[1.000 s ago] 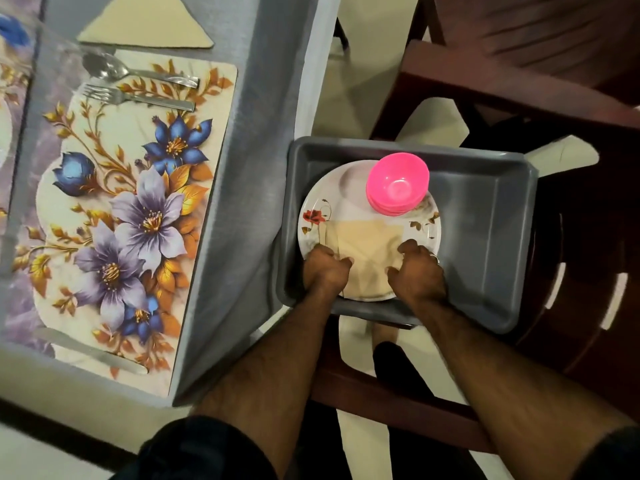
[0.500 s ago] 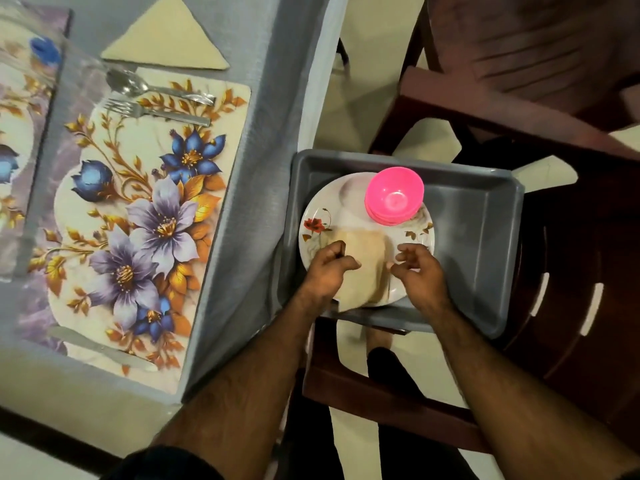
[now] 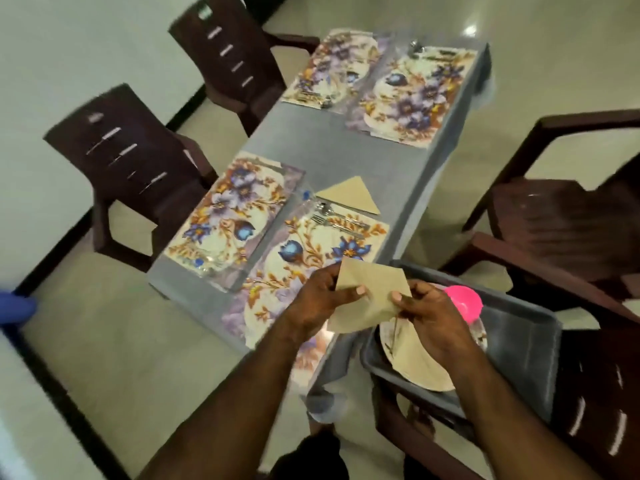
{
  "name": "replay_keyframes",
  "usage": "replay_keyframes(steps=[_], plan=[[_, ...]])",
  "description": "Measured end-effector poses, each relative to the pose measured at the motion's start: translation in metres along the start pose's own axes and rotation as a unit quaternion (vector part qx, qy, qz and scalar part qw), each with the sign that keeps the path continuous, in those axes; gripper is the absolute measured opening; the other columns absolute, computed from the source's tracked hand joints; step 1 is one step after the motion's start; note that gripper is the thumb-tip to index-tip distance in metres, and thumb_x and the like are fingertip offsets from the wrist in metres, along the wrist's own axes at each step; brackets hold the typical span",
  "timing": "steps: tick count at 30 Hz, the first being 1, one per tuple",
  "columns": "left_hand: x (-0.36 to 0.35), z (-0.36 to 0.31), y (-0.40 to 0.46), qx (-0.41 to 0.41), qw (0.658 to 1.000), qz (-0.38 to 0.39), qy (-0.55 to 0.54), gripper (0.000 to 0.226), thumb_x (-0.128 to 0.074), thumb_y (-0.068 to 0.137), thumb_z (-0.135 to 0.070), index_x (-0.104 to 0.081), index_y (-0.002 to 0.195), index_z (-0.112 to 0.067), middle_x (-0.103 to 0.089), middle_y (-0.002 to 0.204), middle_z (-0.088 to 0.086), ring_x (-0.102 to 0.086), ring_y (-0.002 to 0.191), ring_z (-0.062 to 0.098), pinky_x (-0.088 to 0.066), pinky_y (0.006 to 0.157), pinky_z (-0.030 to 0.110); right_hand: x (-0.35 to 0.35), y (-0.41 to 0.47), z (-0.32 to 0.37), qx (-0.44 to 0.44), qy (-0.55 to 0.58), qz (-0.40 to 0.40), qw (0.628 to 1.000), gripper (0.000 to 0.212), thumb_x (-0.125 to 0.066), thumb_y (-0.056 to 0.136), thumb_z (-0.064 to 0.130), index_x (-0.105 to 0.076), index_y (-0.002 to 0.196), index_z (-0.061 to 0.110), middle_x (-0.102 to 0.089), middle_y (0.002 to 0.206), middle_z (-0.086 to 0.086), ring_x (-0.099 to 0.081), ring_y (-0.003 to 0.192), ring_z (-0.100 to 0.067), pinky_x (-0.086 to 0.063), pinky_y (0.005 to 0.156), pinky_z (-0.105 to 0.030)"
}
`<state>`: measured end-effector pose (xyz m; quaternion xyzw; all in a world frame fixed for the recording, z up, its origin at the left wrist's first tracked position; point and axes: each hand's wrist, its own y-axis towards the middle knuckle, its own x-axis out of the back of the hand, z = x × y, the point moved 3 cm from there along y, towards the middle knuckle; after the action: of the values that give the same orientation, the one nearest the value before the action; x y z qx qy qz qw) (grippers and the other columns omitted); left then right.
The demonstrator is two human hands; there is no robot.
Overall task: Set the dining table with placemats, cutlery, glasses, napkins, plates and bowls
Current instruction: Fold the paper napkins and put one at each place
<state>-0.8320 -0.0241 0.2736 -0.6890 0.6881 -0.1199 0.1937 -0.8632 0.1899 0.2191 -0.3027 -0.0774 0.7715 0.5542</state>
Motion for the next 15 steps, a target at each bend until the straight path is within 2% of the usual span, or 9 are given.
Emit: replay_keyframes(steps=[2, 5, 7, 8, 9, 10, 12, 13, 15], plan=[[0.033, -0.019, -0.005, -0.013, 0.999, -0.049, 0.015, 0.035, -0.082, 0.087, -0.012, -0.074, 0.119, -0.003, -0.077, 0.114, 0.019, -0.072, 0.101, 0.031, -0.059, 0.091, 0.045, -0.036, 0.008, 0.020, 0.006, -0.031, 0.024, 0.999, 0.043, -0.087, 0.071, 0.019, -0.073, 0.107, 0.002, -0.076, 0.104, -0.019, -0.070, 0.089, -0.029, -0.056, 0.080, -0.037], [0.089, -0.010, -0.003, 0.029, 0.987, -0.142, 0.071, 0.021, -0.083, 0.088, -0.009, -0.076, 0.108, -0.007, -0.079, 0.104, 0.011, -0.072, 0.094, 0.027, -0.061, 0.075, 0.028, -0.078, 0.028, 0.010, -0.033, -0.136, 0.013, 0.990, 0.035, -0.088, 0.079, 0.019, -0.077, 0.107, 0.002, -0.080, 0.096, -0.011, -0.076, 0.088, -0.027, -0.061, 0.082, -0.041], [0.120, 0.008, -0.002, 0.091, 0.976, -0.181, 0.077, 0.013, -0.082, 0.088, -0.005, -0.072, 0.095, -0.011, -0.072, 0.092, 0.008, -0.066, 0.079, 0.022, -0.056, 0.059, 0.024, -0.095, 0.037, -0.008, -0.061, -0.191, -0.019, 0.980, 0.024, -0.083, 0.086, 0.010, -0.076, 0.105, -0.004, -0.078, 0.079, -0.003, -0.072, 0.064, -0.012, -0.056, 0.058, -0.024], [0.136, 0.017, 0.000, 0.122, 0.972, -0.188, 0.063, 0.015, -0.080, 0.089, -0.003, -0.069, 0.089, -0.013, -0.068, 0.087, 0.009, -0.062, 0.071, 0.022, -0.053, 0.054, 0.024, -0.102, 0.043, -0.017, -0.070, -0.214, -0.043, 0.973, 0.020, -0.081, 0.087, 0.008, -0.076, 0.103, -0.005, -0.075, 0.077, -0.003, -0.067, 0.057, -0.010, -0.050, 0.051, -0.020], [0.150, 0.023, 0.005, 0.142, 0.971, -0.186, 0.048, 0.018, -0.078, 0.090, 0.000, -0.067, 0.084, -0.013, -0.065, 0.084, 0.011, -0.061, 0.066, 0.022, -0.052, 0.050, 0.025, -0.111, 0.051, -0.023, -0.073, -0.237, -0.062, 0.967, 0.020, -0.082, 0.087, 0.008, -0.076, 0.101, -0.005, -0.074, 0.080, -0.006, -0.065, 0.059, -0.012, -0.049, 0.050, -0.020], [0.161, 0.026, 0.010, 0.151, 0.972, -0.175, 0.046, 0.020, -0.077, 0.090, 0.001, -0.066, 0.082, -0.012, -0.065, 0.083, 0.011, -0.062, 0.064, 0.021, -0.053, 0.048, 0.026, -0.122, 0.054, -0.025, -0.068, -0.258, -0.064, 0.962, 0.024, -0.084, 0.085, 0.013, -0.076, 0.101, -0.004, -0.076, 0.086, -0.009, -0.068, 0.066, -0.016, -0.054, 0.055, -0.024], [0.184, 0.032, 0.022, 0.155, 0.973, -0.161, 0.061, 0.020, -0.077, 0.089, 0.003, -0.066, 0.082, -0.011, -0.066, 0.081, 0.012, -0.064, 0.066, 0.023, -0.057, 0.050, 0.031, -0.134, 0.070, -0.038, -0.073, -0.310, -0.074, 0.945, 0.035, -0.088, 0.079, 0.028, -0.077, 0.101, 0.003, -0.078, 0.097, -0.011, -0.074, 0.086, -0.029, -0.063, 0.076, -0.041], [0.194, 0.033, 0.028, 0.153, 0.973, -0.157, 0.067, 0.022, -0.078, 0.088, 0.005, -0.066, 0.079, -0.012, -0.066, 0.079, 0.012, -0.066, 0.068, 0.026, -0.060, 0.055, 0.037, -0.134, 0.077, -0.049, -0.083, -0.322, -0.081, 0.939, 0.033, -0.089, 0.077, 0.028, -0.078, 0.101, 0.008, -0.079, 0.102, -0.010, -0.075, 0.093, -0.033, -0.062, 0.085, -0.050], [0.213, 0.033, 0.040, 0.145, 0.971, -0.165, 0.094, 0.024, -0.077, 0.085, 0.006, -0.069, 0.076, -0.015, -0.070, 0.079, 0.017, -0.070, 0.071, 0.033, -0.064, 0.065, 0.055, -0.120, 0.090, -0.085, -0.097, -0.299, -0.127, 0.941, 0.024, -0.090, 0.079, 0.023, -0.079, 0.098, 0.014, -0.079, 0.104, -0.012, -0.075, 0.093, -0.035, -0.060, 0.089, -0.058]])
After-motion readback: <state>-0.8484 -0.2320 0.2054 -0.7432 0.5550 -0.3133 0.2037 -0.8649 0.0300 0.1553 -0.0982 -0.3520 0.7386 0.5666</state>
